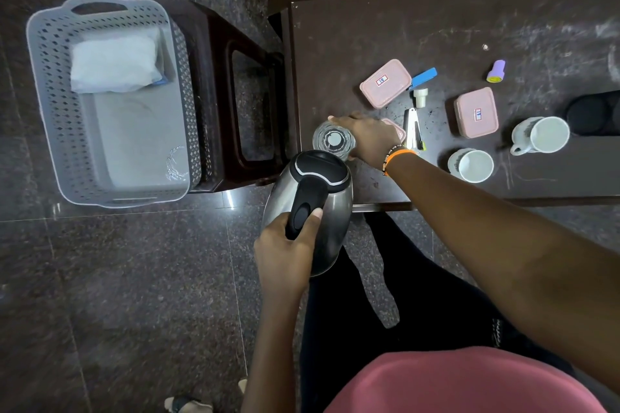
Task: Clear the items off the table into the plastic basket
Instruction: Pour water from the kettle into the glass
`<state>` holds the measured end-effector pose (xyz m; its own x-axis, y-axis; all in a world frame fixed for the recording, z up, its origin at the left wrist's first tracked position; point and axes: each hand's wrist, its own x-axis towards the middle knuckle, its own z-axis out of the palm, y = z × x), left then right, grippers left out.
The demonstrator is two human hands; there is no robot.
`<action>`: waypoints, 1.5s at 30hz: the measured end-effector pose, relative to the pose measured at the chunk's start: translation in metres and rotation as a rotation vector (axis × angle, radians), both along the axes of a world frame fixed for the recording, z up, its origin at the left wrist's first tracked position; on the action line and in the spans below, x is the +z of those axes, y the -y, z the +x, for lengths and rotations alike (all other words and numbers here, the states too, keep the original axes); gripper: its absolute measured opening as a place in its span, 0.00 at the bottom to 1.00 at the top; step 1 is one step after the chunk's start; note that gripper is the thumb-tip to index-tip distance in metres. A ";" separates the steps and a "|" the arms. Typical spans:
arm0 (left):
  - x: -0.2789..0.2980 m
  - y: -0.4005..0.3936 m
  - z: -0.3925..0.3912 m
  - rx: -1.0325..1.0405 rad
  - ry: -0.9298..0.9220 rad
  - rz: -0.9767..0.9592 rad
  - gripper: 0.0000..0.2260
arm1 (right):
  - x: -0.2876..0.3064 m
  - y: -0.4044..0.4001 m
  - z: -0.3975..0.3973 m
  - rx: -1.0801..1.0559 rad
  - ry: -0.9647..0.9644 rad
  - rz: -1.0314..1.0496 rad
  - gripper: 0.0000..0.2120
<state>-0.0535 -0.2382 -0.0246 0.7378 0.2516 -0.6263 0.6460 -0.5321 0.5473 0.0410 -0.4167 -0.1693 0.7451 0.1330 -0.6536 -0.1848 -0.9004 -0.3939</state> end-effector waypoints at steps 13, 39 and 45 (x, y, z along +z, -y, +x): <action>-0.003 -0.001 0.001 -0.002 -0.043 -0.010 0.19 | 0.001 0.000 0.000 -0.015 -0.013 0.019 0.35; 0.002 0.010 0.003 -0.104 -0.035 0.070 0.19 | 0.006 0.001 -0.002 -0.035 0.004 0.033 0.31; 0.000 0.010 0.003 -0.088 -0.035 0.082 0.19 | 0.005 0.001 -0.002 -0.025 -0.010 0.032 0.33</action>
